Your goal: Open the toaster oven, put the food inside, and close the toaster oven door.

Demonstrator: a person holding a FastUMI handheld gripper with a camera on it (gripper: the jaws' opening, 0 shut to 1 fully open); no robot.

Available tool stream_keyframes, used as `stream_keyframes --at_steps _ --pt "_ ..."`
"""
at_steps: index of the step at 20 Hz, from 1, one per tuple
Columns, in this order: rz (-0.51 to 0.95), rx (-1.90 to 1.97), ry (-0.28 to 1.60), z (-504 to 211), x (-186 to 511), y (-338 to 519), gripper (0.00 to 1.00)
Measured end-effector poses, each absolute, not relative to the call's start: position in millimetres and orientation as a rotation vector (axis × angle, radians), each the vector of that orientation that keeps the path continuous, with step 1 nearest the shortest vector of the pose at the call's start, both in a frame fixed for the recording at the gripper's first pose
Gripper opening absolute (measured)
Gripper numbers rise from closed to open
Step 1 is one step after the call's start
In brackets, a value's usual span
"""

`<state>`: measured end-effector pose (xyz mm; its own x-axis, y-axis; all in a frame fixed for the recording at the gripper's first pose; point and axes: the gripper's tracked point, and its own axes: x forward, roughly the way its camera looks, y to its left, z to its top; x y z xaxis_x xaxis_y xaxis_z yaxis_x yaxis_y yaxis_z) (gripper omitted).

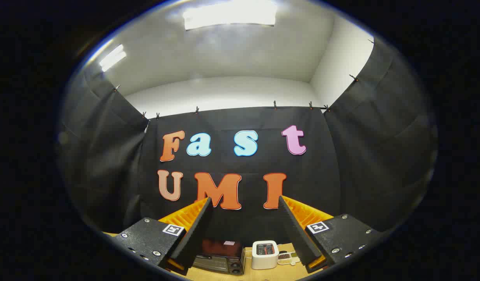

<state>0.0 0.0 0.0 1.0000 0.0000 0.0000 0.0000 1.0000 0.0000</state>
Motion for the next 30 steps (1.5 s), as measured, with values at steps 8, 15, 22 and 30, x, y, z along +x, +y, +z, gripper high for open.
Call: stream_keyframes --at_steps 8,15,22,30 --pt "0.033 0.05 0.009 4.8 -3.3 3.3 0.98" --pt "0.079 0.038 0.05 -7.1 1.8 29.0 0.98" --pt "0.132 0.049 0.092 -40.9 13.9 64.1 0.98" --pt "0.175 0.076 0.233 -138.7 45.9 114.2 0.99"
